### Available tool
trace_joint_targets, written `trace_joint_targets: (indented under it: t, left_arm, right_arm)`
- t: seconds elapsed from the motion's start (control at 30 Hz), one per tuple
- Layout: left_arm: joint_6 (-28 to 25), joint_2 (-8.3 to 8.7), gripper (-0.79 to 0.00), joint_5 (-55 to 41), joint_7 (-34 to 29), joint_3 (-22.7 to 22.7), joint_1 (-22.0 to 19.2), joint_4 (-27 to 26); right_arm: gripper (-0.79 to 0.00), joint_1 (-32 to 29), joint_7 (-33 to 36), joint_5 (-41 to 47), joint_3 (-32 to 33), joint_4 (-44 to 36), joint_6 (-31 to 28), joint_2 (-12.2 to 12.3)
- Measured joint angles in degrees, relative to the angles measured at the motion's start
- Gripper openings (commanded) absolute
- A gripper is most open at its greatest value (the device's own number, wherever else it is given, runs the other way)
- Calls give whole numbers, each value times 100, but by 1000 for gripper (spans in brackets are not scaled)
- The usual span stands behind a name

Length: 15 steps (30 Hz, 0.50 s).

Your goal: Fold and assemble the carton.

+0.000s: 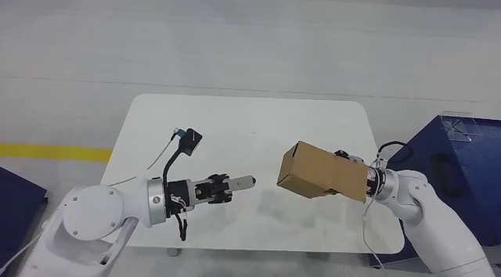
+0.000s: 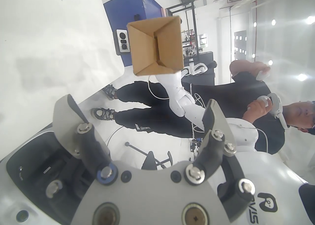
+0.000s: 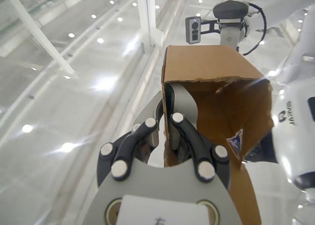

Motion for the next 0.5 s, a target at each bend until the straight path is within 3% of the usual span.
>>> trace_joint_targets:
  t: [0.1,0.23,0.5]
  left_arm:
    - [0,0,0,0,0,0,0,0]
    - [0,0,0,0,0,0,0,0]
    - [0,0,0,0,0,0,0,0]
  right_arm:
    - [-785,0,-17,-113,1,-6,-8,-1]
    - [-785,0,1096,-993,1,-6,-7,-1]
    - [-785,0,1126,-969,1,-6,-7,-1]
